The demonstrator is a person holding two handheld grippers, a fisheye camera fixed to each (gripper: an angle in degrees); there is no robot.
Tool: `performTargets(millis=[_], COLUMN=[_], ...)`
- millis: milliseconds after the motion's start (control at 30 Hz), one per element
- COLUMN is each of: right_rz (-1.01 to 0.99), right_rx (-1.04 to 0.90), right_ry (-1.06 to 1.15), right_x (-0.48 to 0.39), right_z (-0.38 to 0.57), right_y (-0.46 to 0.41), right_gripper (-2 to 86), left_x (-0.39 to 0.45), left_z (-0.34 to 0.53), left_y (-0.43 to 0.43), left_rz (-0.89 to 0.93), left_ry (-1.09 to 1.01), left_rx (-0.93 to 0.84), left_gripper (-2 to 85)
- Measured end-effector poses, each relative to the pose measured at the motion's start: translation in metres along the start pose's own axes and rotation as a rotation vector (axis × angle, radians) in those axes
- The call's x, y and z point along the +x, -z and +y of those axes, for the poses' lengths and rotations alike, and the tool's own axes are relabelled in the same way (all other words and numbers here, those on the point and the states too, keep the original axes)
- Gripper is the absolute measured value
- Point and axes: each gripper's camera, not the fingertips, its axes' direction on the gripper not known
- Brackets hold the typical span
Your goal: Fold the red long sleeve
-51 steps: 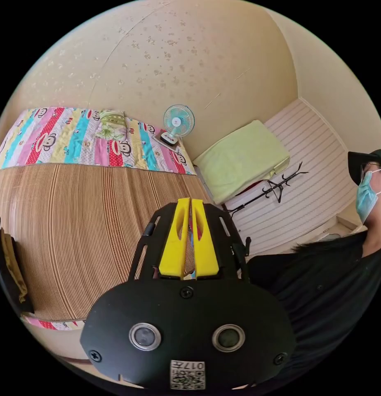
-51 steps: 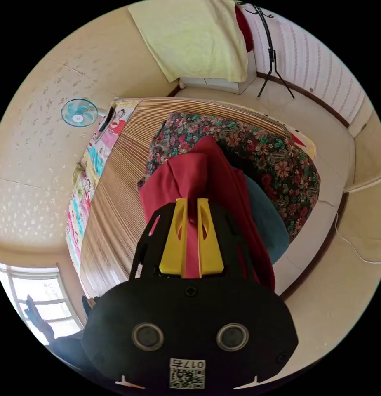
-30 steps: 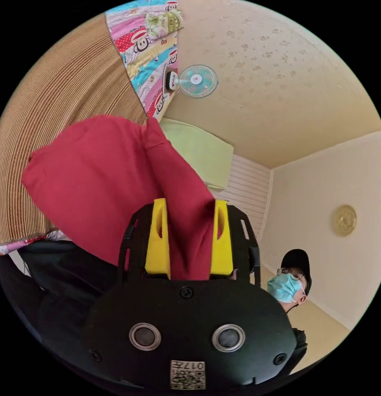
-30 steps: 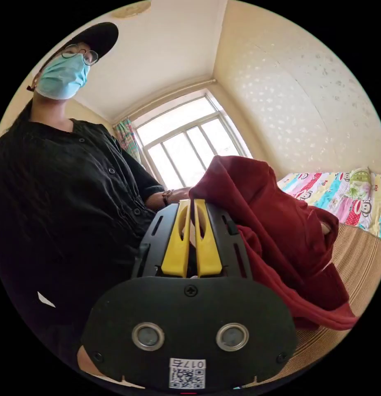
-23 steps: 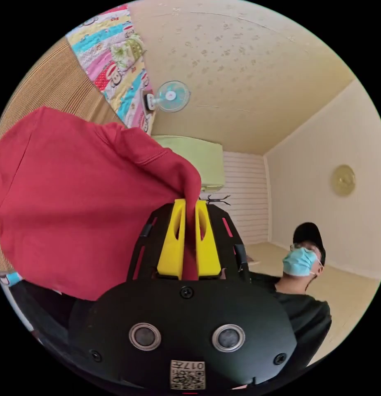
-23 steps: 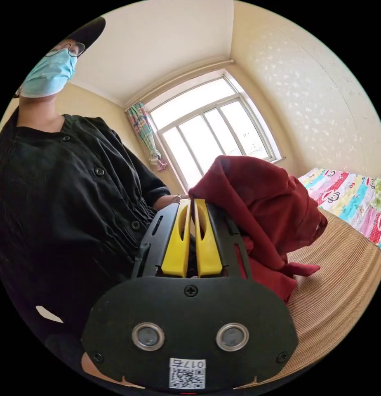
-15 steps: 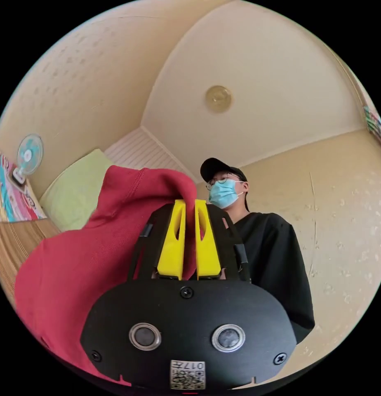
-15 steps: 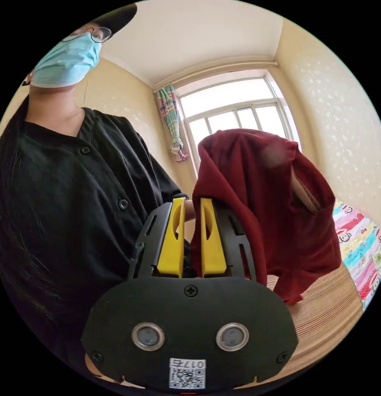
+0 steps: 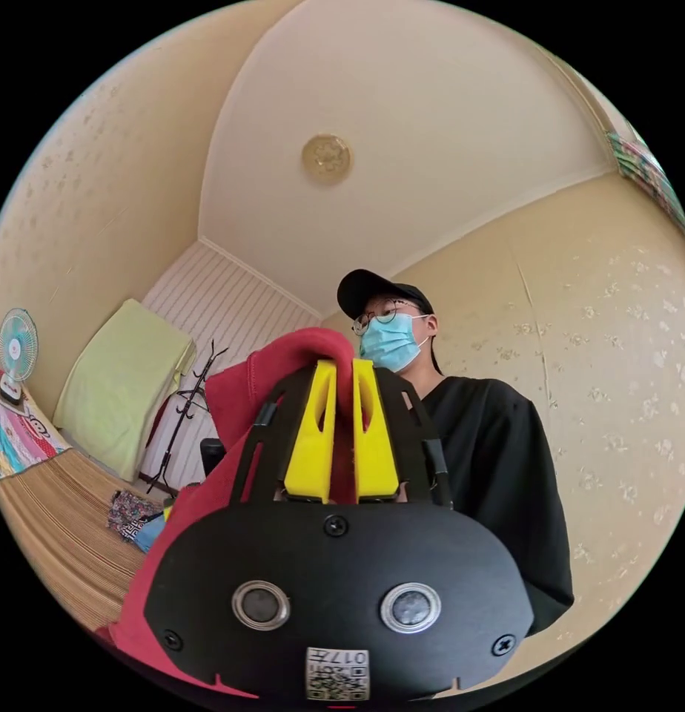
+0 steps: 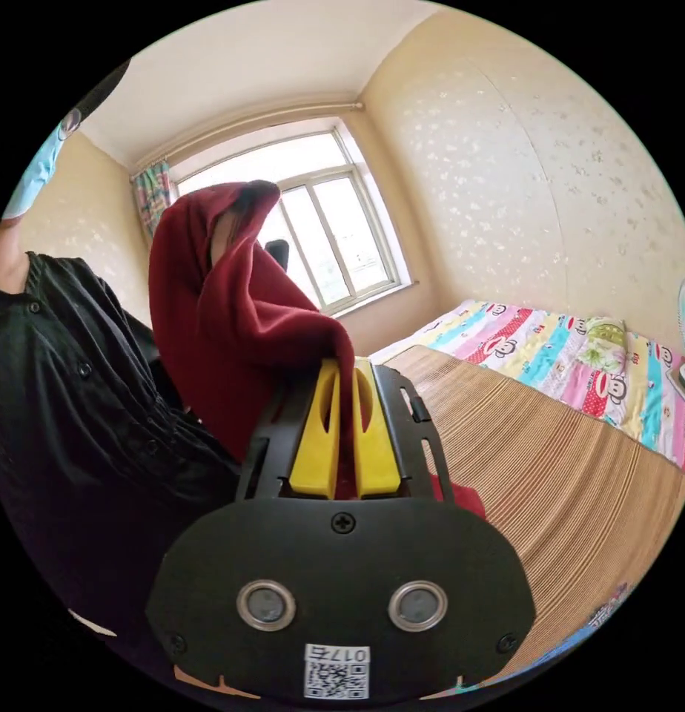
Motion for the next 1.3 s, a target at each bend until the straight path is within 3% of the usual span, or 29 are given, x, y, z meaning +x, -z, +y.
performTargets(millis=[67, 133, 267, 333, 433, 600, 733, 933, 1200, 1300], right_rz=[0.167, 0.439, 0.508, 0.582, 0.583, 0.774, 0.904, 1.015, 0.974, 1.078], right_rx=[0.057, 0.121, 0.306, 0.363, 0.457, 0.524, 0.588, 0.611, 0.638, 0.595], right_ry=[0.028, 0.150, 0.247, 0.275, 0.361, 0.474, 0.484, 0.362, 0.277, 0.314], right_x=[-0.019, -0.067, -0.126, -0.156, -0.185, -0.224, -0.233, -0.223, -0.219, -0.209], right_z=[-0.023, -0.049, -0.065, -0.076, -0.079, -0.091, -0.108, -0.127, -0.153, -0.166], right_y=[0.017, 0.029, 0.041, 0.036, 0.033, 0.021, 0.032, 0.043, 0.050, 0.052], right_gripper=[3.6, 3.4, 3.4, 3.5, 3.5, 3.4, 3.3, 3.4, 3.5, 3.5], left_x=[0.023, 0.048, 0.064, 0.047, 0.016, -0.018, -0.025, -0.025, -0.077, -0.072], left_z=[0.002, 0.005, 0.029, 0.055, 0.087, 0.103, 0.101, 0.096, 0.099, 0.092], left_y=[0.008, 0.010, -0.009, -0.023, -0.049, -0.109, -0.156, -0.204, -0.233, -0.221], left_rz=[-0.076, -0.267, -0.579, -0.727, -0.827, -0.826, -0.966, -0.868, -1.009, -0.994], left_ry=[-0.006, 0.036, 0.087, 0.218, 0.339, 0.321, 0.242, 0.183, 0.232, 0.206], left_rx=[-0.014, -0.092, -0.236, -0.290, -0.380, -0.511, -0.642, -0.612, -0.696, -0.613], left_gripper=[4.2, 4.3, 4.5, 4.8, 5.3, 11.0, 13.6, 13.9, 14.0, 5.4])
